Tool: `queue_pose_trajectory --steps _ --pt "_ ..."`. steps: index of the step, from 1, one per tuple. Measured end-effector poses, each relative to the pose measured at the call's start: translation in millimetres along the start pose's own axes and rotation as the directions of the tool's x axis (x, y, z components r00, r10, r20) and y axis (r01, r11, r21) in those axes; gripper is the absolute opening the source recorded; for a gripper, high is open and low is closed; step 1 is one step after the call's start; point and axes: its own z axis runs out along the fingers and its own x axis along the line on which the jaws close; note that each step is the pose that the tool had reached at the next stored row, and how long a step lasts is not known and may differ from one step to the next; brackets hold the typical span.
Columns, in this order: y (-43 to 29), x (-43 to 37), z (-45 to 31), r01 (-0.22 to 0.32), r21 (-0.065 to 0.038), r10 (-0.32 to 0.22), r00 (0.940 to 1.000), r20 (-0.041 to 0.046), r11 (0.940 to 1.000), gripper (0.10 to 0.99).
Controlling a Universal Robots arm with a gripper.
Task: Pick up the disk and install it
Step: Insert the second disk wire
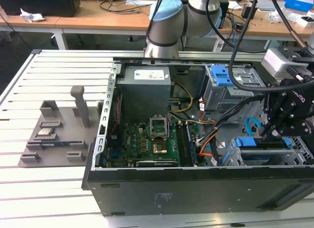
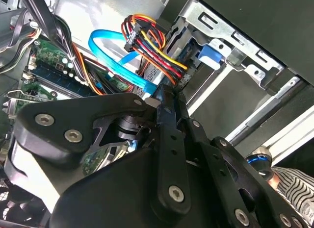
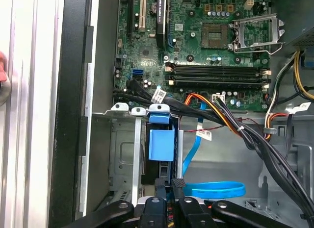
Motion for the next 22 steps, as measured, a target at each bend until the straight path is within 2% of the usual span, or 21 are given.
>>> queue_pose_trajectory --steps 7,8,15,16,17,18,22 --pt "-1.6 -0.1 0.1 0.001 0.0 -0.001 1.0 0.0006 1.0 0.173" --pt "-1.4 0.0 -1.9 0.0 0.0 0.0 1.0 0.0002 1.0 0.235" --pt "0.8 -8.8 -28.6 0.0 0.0 0.0 1.0 -0.0001 1.0 0.22" --pt "1.7 -10.8 -39.8 0.0 0.0 0.0 1.0 0.0 1.0 0.106" --pt "2.4 -10.8 -48.9 0.0 0.0 0.0 1.0 -0.0001 1.0 0.106" --pt "2.5 -10.7 -51.1 0.0 0.0 0.0 1.0 -0.0001 1.0 0.106" --pt "2.6 -10.7 -51.4 0.0 0.0 0.0 1.0 0.0 1.0 0.106"
